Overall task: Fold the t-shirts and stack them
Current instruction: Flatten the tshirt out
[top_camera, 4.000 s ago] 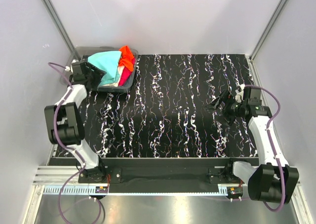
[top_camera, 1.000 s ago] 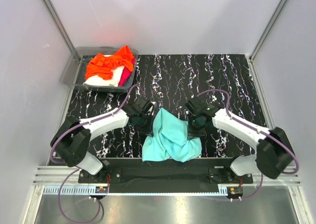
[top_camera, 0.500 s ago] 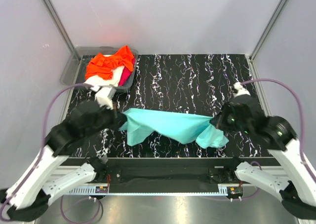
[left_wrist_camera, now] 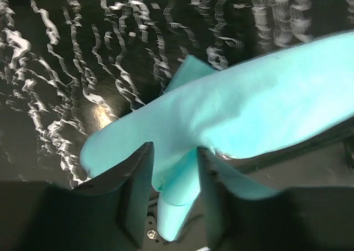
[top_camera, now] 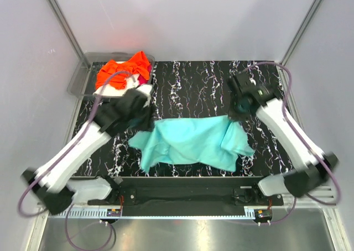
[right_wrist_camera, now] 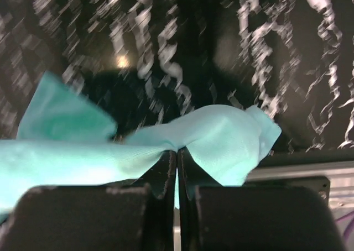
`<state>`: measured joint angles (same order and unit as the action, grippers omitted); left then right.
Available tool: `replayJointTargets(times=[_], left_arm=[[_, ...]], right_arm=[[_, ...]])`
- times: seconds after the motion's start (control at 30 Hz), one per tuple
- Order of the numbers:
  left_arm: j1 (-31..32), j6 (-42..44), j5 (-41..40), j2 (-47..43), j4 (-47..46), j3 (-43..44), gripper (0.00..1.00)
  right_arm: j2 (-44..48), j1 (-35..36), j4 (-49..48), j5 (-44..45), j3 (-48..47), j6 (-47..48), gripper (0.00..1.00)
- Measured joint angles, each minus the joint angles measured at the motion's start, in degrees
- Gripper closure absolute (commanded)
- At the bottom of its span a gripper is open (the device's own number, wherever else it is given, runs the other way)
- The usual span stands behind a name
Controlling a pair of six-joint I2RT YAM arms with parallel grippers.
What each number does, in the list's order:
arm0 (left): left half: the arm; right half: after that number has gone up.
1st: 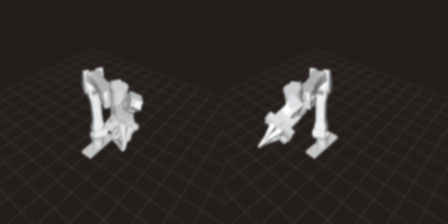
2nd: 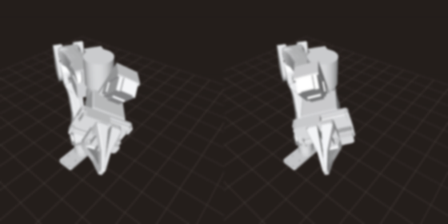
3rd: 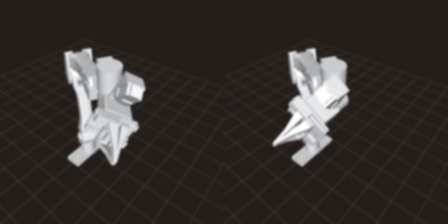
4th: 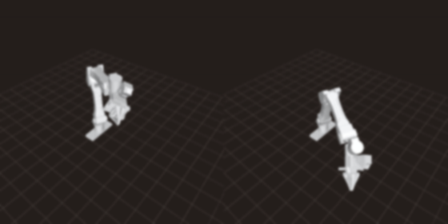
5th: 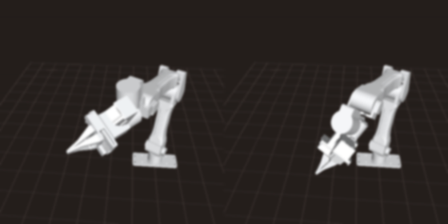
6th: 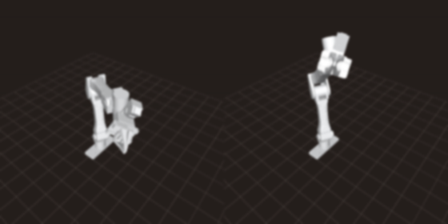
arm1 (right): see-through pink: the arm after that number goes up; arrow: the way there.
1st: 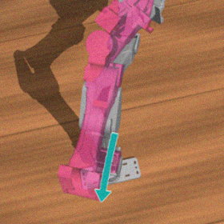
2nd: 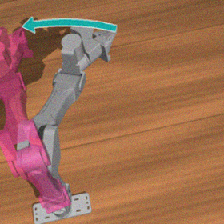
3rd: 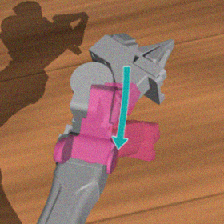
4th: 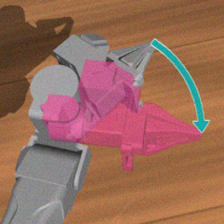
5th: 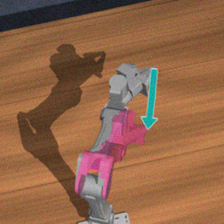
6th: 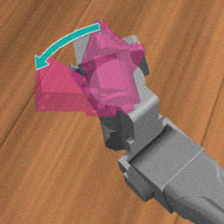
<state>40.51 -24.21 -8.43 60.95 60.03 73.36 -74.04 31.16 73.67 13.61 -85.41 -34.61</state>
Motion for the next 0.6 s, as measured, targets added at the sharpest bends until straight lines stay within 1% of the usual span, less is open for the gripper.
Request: replayJointTargets(times=[0.03, 0.1, 0.13, 0.17, 0.27, 0.37, 0.4, 0.47, 0.6], left_arm=[[-0.44, 0.68, -1.73, 5.22, 0.04, 1.97, 0.37], [-1.11, 1.95, -4.59, 13.42, 0.9, 4.92, 0.3], [-1.42, 2.54, -6.01, 16.92, 1.46, 6.34, 0.27], [-1.62, 3.39, -7.37, 19.65, 2.23, 7.63, 0.27], [-2.03, 4.7, -8.59, 20.26, 3.87, 9.09, 0.28], [-2.05, 4.94, -7.21, 15.13, 3.34, 7.43, 0.3], [-2.05, 4.83, -5.75, 12.02, 2.4, 5.22, 0.3], [-2.12, 4.22, -1.6, 5.84, 1.27, -0.57, 0.3], [-2.12, -0.59, 9.03, -5.49, -4.0, -17.22, 0.3]], right_arm=[[-4.35, -3.26, -1.88, -0.42, -0.22, 1.81, 0.72], [-11.93, -10.19, -4.44, -0.7, -0.68, 5.11, 0.56], [-15.43, -13.11, -4.87, -0.76, -1.53, 6.82, 0.44], [-17.92, -15.02, -5.09, -0.7, -2.49, 8.02, 0.39], [-23.96, -18.82, -5.31, -1.01, -5.9, 11.08, 0.27], [-23.43, -18.6, -5.75, -3.15, -5.84, 12.2, 0.25], [-22.18, -18.4, -6.29, -4.42, -4.81, 12.28, 0.24], [-17.25, -18.18, -8.81, -8.81, 0.72, 11.89, 0.23], [-5.16, -18.14, -11.5, -17.35, 14.58, 9.49, 0.23]])
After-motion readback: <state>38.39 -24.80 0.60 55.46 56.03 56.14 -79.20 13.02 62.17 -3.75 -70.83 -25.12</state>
